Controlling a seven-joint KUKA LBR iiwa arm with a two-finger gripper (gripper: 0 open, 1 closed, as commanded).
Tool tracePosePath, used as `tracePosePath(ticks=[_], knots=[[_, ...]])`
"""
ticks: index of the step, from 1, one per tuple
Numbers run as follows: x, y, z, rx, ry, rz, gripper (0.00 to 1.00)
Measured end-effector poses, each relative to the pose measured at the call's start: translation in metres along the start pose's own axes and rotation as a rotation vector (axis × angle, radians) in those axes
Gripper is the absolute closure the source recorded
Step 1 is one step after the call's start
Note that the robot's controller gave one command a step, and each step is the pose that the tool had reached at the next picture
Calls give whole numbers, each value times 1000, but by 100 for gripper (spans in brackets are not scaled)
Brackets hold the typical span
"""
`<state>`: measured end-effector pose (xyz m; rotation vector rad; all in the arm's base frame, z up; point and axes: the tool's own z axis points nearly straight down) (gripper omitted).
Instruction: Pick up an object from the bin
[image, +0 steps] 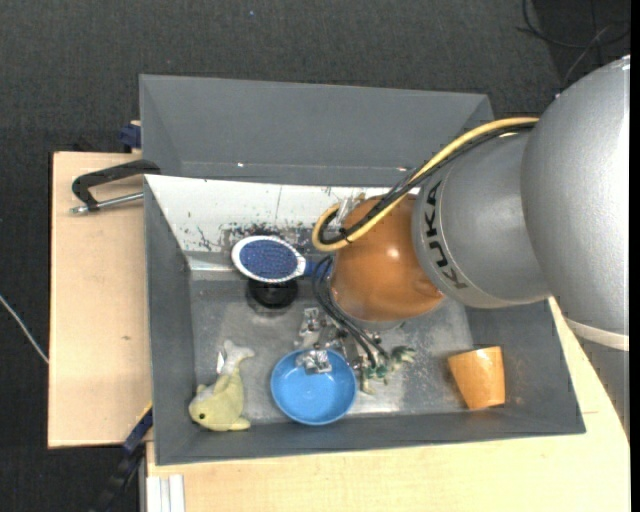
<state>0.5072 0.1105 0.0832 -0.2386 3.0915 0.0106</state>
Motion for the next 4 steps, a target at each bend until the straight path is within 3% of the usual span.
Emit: tracePosePath(ticks=[1, 2, 4], knots=[[-5, 1, -43, 2, 28, 1, 100], [-10, 2, -89, 3, 31, 2, 100], [-14, 2, -111, 3, 34, 4, 100]])
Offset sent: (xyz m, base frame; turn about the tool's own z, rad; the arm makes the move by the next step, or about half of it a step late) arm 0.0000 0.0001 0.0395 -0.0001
